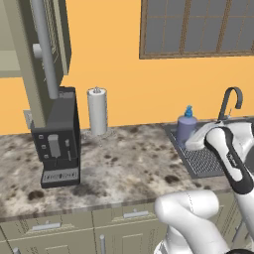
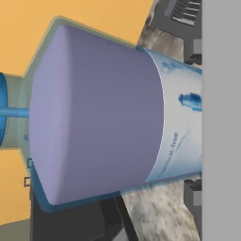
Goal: Locate and retrieve the dish brush and soap dispenser from the cabinet. Place them next to the sink.
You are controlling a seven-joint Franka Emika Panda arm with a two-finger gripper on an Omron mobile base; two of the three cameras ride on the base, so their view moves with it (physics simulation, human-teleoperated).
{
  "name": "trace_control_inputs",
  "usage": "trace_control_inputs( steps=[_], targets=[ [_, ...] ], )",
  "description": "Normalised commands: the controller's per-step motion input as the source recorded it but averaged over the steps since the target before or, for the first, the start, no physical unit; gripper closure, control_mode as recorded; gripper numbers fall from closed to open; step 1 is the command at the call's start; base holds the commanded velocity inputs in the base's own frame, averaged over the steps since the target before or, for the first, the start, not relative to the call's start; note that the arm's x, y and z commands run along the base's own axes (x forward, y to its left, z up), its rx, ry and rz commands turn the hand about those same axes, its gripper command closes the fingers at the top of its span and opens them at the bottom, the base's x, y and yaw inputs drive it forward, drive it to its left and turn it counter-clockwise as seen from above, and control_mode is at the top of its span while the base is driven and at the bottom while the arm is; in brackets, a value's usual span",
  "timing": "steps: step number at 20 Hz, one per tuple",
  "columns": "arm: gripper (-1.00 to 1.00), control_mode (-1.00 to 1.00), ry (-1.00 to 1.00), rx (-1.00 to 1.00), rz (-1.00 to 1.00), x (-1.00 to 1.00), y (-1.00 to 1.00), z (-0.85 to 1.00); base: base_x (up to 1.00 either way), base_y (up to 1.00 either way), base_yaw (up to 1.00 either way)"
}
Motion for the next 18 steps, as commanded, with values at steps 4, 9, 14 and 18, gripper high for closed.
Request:
trace_control_inputs(
  steps=[4,9,14,18],
  targets=[
    [1.00,-1.00,-0.04,0.00,0.17,0.30,-0.01,-0.25,0.00,0.00,0.00],
    [1.00,-1.00,-0.03,-0.04,0.11,0.38,0.00,-0.31,0.00,0.00,0.00],
    [1.00,-1.00,-0.06,-0.09,0.01,0.51,0.00,-0.37,0.00,0.00,0.00],
    [1.00,-1.00,-0.05,-0.07,0.00,0.53,-0.03,-0.34,0.00,0.00,0.00]
  ],
)
